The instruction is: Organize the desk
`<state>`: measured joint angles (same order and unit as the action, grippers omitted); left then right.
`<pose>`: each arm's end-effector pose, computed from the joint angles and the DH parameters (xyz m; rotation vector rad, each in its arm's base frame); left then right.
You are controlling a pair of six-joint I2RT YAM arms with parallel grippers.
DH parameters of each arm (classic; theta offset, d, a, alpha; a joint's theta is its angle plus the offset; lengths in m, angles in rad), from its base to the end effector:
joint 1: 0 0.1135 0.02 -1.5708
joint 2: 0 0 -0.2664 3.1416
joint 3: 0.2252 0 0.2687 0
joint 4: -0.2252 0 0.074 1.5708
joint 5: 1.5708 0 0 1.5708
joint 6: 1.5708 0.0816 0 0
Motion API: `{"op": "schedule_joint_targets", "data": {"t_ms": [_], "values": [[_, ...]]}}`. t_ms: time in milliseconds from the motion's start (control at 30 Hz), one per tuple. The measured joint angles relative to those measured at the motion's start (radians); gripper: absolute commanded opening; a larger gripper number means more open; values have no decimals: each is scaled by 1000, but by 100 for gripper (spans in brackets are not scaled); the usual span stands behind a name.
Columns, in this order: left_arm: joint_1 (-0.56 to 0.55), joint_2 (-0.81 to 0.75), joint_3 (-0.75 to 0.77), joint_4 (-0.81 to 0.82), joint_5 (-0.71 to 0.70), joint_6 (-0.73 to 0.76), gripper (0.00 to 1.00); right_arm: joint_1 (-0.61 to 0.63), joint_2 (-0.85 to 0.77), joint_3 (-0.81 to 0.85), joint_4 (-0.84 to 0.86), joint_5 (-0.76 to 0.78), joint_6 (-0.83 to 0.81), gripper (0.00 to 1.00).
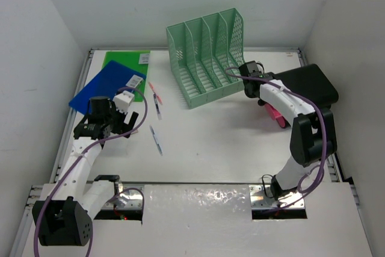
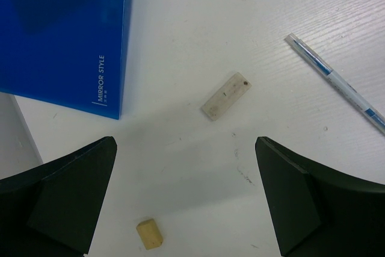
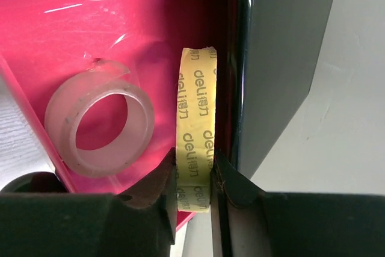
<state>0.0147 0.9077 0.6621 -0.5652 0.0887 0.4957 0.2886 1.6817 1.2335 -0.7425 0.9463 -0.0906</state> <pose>0.2317 -0.0038 0.2054 0.6083 2.3029 0.1379 0.3608 0.0381 0.2058 -0.2228 2.4299 -1.1909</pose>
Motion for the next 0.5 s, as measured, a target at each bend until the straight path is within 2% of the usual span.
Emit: {"op": "schedule_joint_targets", "data": {"t_ms": [33,133,200,233,300,500], "values": [[0,0,0,0,0,1,100,2,3,2,0,3,1,30],[0,0,0,0,0,2,100,2,3,3,0,-13,5,36],[0,0,0,0,-1,2,100,2,2,3,0,-22,1,46],[0,0,0,0,-1,2,100,2,0,6,0,-27,1,55],[0,2,0,0,-1,2,99,2,-7,13,-4,-42,-2,64],[0,14,0,1,-2,2,100,2,-48,21,-8,-93,-5,68]]}}
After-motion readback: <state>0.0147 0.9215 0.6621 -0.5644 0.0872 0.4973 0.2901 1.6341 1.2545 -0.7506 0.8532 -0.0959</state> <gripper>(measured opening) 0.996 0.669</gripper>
